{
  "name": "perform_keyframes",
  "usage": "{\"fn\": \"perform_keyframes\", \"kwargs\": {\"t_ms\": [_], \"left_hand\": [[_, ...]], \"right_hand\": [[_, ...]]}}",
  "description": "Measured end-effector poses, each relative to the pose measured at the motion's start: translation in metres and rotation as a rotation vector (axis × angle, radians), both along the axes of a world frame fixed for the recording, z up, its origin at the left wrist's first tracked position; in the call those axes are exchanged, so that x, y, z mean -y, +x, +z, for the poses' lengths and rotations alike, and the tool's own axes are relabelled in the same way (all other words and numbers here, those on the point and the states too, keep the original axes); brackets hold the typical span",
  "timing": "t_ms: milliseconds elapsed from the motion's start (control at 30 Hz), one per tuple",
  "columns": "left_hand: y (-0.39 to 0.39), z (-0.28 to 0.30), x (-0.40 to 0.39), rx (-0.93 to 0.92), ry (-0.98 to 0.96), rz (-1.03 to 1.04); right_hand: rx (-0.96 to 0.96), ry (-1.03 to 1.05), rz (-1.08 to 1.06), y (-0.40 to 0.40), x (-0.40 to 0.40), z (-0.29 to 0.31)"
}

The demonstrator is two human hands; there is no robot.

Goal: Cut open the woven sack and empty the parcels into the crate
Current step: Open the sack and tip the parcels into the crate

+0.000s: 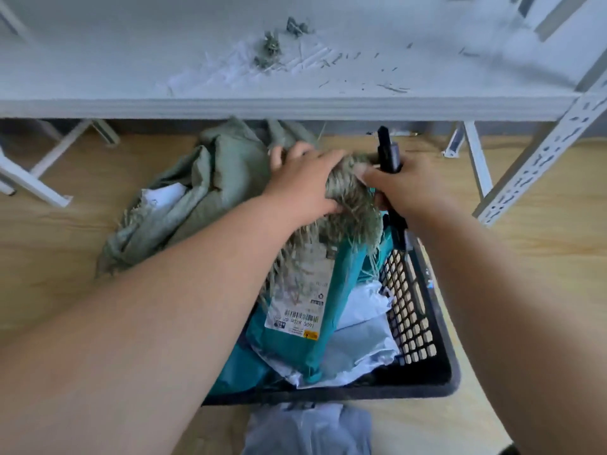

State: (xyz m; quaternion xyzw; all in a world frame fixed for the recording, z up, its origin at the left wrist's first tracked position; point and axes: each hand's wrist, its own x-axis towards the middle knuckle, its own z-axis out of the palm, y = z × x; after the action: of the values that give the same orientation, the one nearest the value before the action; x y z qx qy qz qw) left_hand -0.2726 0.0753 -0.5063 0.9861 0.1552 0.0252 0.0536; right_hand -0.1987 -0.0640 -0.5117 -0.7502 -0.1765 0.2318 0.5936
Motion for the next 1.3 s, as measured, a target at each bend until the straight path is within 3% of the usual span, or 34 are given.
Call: {"fn": "perform_keyframes", "kwargs": {"t_ms": [67,267,433,633,767,867,1000,1200,1300], "left_hand": [[0.007,0.006,0.000,0.044,0.005,0.091],[0.023,0.023,-0.003,0.082,-0.196,0.417],[0.034,0.027,0.008,0.018,-0.103,0.498],[0.063,0.029,0.024,0.020,-0.125,0.539],[0.061,0.018,0.022,0.023,-0.189,0.584],[0.055,0.015,0.026,-0.016,-0.151,0.572],[0.038,0.009,0.055,-0.008,-0.140,0.456],[-0.043,-0.019,0.104,0.444,0.064,0.330],[-0.058,-0.040,0.103,0.143,0.091,0.308]], "right_hand": [[-0.070,0.007,0.073,-0.008,0.012,-0.009],[0.105,-0.302,0.054,-0.019,0.026,-0.067],[-0.120,0.006,-0.123,-0.001,0.035,-0.072],[-0.269,0.050,0.254,-0.017,0.029,-0.060],[-0.500,0.150,0.214,-0.003,0.029,-0.065],[-0.611,0.221,0.039,0.007,0.032,-0.074],[-0.529,0.187,0.001,0.015,0.035,-0.082],[-0.521,0.166,-0.009,0.020,0.029,-0.087],[-0.523,0.152,-0.038,0.019,0.024,-0.090]]}}
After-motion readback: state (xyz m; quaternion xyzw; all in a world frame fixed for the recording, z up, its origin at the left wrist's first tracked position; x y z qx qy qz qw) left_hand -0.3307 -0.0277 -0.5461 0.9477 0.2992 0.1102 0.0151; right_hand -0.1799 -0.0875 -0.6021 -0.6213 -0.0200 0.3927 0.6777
